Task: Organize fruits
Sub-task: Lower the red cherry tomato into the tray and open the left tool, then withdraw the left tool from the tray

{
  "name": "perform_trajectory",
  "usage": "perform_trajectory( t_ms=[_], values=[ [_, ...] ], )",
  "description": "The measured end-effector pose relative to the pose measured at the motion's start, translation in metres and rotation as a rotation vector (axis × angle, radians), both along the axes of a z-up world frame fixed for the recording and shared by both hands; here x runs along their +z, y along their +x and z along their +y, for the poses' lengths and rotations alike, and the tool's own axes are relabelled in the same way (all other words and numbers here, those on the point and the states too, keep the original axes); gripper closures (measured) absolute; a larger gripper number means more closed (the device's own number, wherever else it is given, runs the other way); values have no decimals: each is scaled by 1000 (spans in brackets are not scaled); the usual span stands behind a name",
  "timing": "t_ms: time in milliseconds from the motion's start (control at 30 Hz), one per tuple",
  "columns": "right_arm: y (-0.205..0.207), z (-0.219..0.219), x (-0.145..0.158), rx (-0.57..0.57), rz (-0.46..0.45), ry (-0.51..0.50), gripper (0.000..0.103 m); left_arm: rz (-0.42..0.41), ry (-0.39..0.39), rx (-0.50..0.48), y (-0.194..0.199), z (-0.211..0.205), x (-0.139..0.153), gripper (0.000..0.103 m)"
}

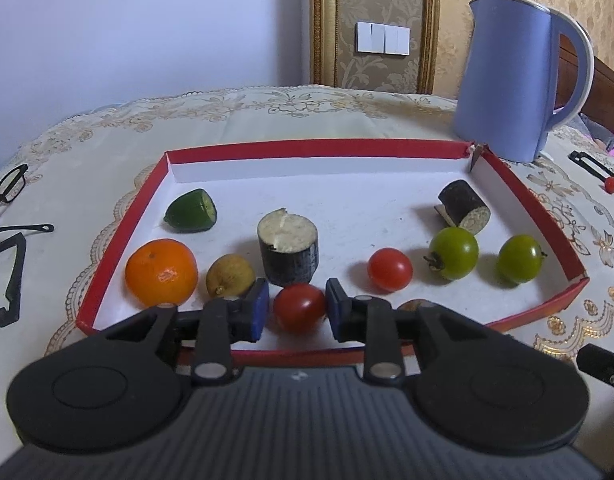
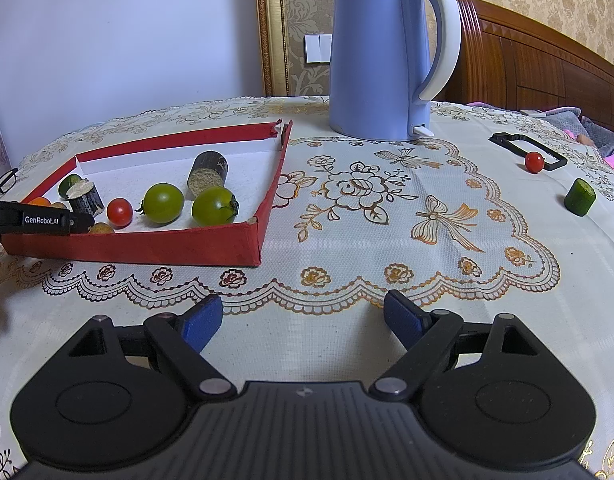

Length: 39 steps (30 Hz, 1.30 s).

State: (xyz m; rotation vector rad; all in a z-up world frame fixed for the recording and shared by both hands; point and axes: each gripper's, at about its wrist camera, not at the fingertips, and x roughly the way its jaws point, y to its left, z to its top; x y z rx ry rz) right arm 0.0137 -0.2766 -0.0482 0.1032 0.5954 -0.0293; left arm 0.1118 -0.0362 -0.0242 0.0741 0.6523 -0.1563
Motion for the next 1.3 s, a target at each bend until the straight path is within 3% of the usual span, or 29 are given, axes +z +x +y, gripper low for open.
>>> perform_trajectory(
  t_ms=[367, 467, 533, 600, 767, 933, 1100, 1300],
  values=[
    [0, 0, 0, 0, 0, 1, 15, -16, 21, 13, -5, 3, 1, 58],
    [0, -1, 0, -7, 0, 7, 5, -39, 54, 54, -8, 4, 2, 39],
    [-3, -4, 1, -28, -13, 21, 3, -43, 28, 53, -10, 9, 4, 15],
    [-6, -9, 1, -52, -32, 46, 3, -44, 9, 43, -14, 12, 5, 13],
    [-12, -19, 3, -84, -73, 95, 3, -97, 43, 44, -33, 11, 13, 13],
    [-19, -17, 7, -114, -112, 70, 3, -113, 36, 36, -60, 13, 21, 6],
    [-31, 3, 8, -71, -110, 79, 3, -145, 34, 48, -91, 19, 29, 0],
    [-35, 37, 17, -71, -109, 28, 3, -156, -4, 51, -122, 27, 37, 0]
  ],
)
